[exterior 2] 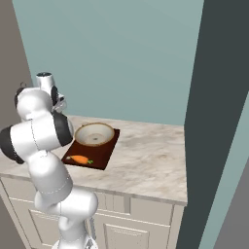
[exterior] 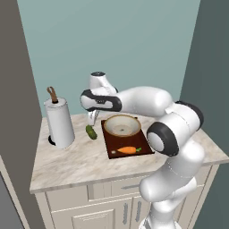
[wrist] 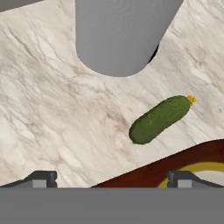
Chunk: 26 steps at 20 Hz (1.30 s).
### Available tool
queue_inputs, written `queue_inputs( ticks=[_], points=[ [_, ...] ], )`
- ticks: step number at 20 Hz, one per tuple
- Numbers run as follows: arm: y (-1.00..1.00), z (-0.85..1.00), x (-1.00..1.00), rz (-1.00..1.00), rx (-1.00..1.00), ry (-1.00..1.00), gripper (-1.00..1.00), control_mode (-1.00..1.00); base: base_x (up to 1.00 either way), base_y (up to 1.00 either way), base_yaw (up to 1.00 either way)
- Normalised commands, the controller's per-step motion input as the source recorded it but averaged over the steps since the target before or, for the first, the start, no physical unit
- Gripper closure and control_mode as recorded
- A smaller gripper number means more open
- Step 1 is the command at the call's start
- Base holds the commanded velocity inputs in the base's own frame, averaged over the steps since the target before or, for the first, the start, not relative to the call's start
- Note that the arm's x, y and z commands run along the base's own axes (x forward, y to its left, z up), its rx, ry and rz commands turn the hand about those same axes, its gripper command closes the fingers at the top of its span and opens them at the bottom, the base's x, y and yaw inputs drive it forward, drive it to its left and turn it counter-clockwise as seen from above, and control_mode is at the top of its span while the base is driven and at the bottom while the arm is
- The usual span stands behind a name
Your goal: Place the two vegetables and bowl onto the tray for setting up a vegetable dip station.
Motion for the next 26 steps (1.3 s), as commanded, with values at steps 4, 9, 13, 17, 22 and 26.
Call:
queue_inputs(
  ticks=[4,9,13,17,22,26],
  points=[
    [0.01,-0.12,0.17,0.0,0.0,0.0,-1.0,-1.0,0.0,0.0,0.0],
    [0.0,-0.14,0.24,0.0,0.0,0.0,-1.0,-1.0,0.0,0.0,0.0],
    [0.01,-0.17,0.25,0.0,0.0,0.0,-1.0,-1.0,0.0,0.0,0.0],
    [0.01,-0.19,0.23,-0.01,0.0,0.0,-1.0,-1.0,0.0,0.0,0.0],
    [0.07,-0.2,0.2,-0.03,0.0,0.0,-1.0,-1.0,0.0,0.0,0.0],
    [0.07,-0.17,0.19,-0.04,0.0,0.0,-1.0,-1.0,0.0,0.0,0.0]
  ],
)
